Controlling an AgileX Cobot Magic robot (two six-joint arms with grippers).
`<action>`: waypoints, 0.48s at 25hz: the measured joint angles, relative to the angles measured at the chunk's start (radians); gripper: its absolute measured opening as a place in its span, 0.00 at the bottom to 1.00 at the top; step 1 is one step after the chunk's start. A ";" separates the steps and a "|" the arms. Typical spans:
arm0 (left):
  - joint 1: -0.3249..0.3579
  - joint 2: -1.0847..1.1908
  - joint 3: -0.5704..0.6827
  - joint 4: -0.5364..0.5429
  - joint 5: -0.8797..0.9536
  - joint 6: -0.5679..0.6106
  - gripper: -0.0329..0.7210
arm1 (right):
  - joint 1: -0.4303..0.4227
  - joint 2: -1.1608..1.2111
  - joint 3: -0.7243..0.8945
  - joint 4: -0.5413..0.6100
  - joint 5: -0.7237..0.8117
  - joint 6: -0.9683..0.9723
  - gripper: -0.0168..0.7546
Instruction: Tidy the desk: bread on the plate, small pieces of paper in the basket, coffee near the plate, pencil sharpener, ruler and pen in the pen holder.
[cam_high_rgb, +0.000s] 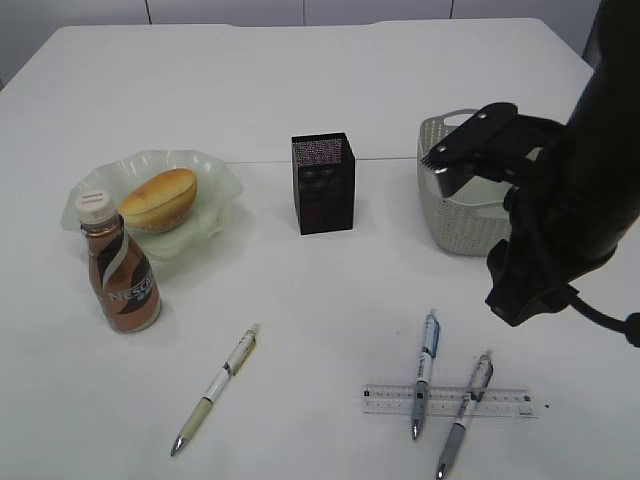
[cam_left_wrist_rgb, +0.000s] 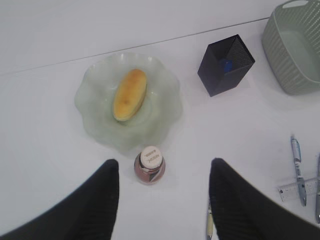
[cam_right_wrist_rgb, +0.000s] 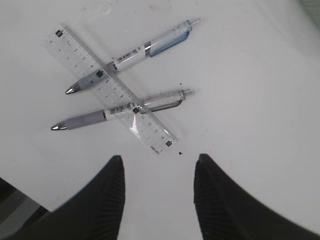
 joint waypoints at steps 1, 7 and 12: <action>0.000 -0.010 0.000 0.000 0.000 0.000 0.60 | 0.000 0.016 0.000 -0.007 -0.007 0.000 0.49; 0.000 -0.040 0.000 -0.023 0.001 0.000 0.60 | 0.000 0.067 0.000 0.005 -0.054 -0.124 0.49; 0.000 -0.040 0.000 -0.042 0.001 0.002 0.60 | 0.000 0.070 0.000 0.078 -0.108 -0.290 0.49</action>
